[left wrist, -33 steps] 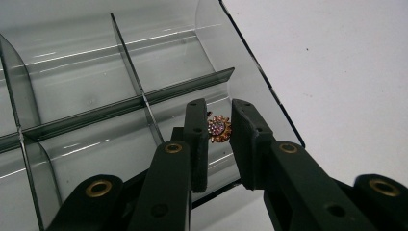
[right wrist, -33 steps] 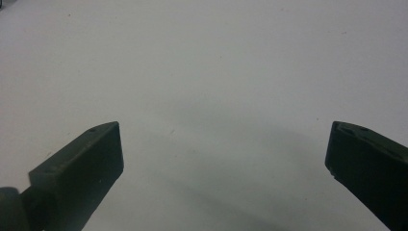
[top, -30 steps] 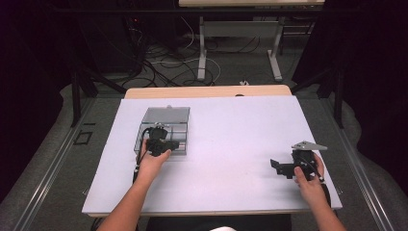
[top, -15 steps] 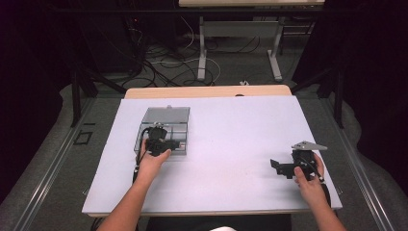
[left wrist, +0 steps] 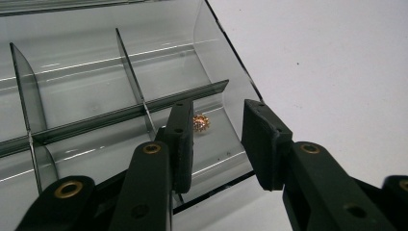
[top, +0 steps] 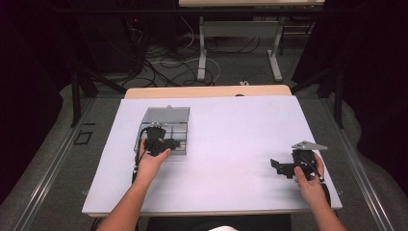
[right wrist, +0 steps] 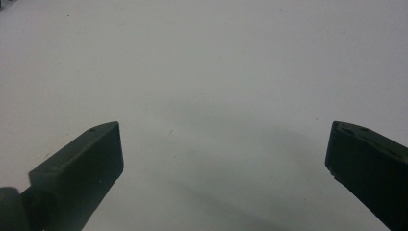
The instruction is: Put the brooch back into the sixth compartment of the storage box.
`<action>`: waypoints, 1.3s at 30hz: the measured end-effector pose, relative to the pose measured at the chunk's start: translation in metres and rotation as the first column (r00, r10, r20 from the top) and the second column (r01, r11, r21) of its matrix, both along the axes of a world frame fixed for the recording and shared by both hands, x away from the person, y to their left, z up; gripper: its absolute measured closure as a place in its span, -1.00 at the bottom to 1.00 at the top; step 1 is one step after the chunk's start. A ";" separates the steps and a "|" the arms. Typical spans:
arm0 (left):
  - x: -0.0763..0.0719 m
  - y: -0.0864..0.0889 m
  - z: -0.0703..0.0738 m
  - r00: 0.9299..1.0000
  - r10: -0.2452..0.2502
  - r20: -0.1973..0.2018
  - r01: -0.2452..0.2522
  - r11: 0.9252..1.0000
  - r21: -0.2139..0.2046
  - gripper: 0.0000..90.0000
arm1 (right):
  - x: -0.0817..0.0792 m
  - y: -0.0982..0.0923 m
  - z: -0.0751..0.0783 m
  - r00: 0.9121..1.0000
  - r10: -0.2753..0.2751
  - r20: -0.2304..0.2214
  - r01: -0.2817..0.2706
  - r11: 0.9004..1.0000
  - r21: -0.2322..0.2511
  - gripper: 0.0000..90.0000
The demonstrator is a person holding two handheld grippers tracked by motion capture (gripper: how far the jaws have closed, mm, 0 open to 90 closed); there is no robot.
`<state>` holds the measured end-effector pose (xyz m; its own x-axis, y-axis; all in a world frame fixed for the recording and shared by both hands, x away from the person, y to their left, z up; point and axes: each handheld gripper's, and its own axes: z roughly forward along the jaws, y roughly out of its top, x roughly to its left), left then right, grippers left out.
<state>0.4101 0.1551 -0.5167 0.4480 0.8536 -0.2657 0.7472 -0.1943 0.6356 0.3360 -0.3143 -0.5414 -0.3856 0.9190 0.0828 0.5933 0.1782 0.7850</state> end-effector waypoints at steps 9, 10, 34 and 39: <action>-0.006 -0.004 0.006 1.000 -0.004 0.031 0.005 1.000 -0.023 0.26 | 0.001 0.000 -0.001 1.000 -0.001 -0.002 0.001 1.000 0.003 -1.00; -0.006 -0.005 0.006 0.999 -0.004 0.036 0.005 1.000 -0.024 0.23 | 0.001 0.000 0.000 1.000 -0.002 -0.003 0.002 1.000 0.004 -1.00; -0.025 -0.013 0.046 0.977 -0.130 0.169 0.129 0.992 0.018 -0.33 | -0.003 -0.001 0.001 1.000 -0.015 -0.003 0.015 1.000 0.008 -1.00; -0.033 -0.003 0.050 0.980 -0.128 0.154 0.131 0.991 -0.006 -0.44 | -0.003 0.000 0.001 1.000 -0.019 -0.005 0.019 1.000 0.011 -1.00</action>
<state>0.3772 0.1524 -0.4667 0.5909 0.7819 -0.1986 0.6102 -0.2722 0.7440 0.3332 -0.3143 -0.5405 -0.3679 0.9250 0.0947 0.6003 0.1585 0.7839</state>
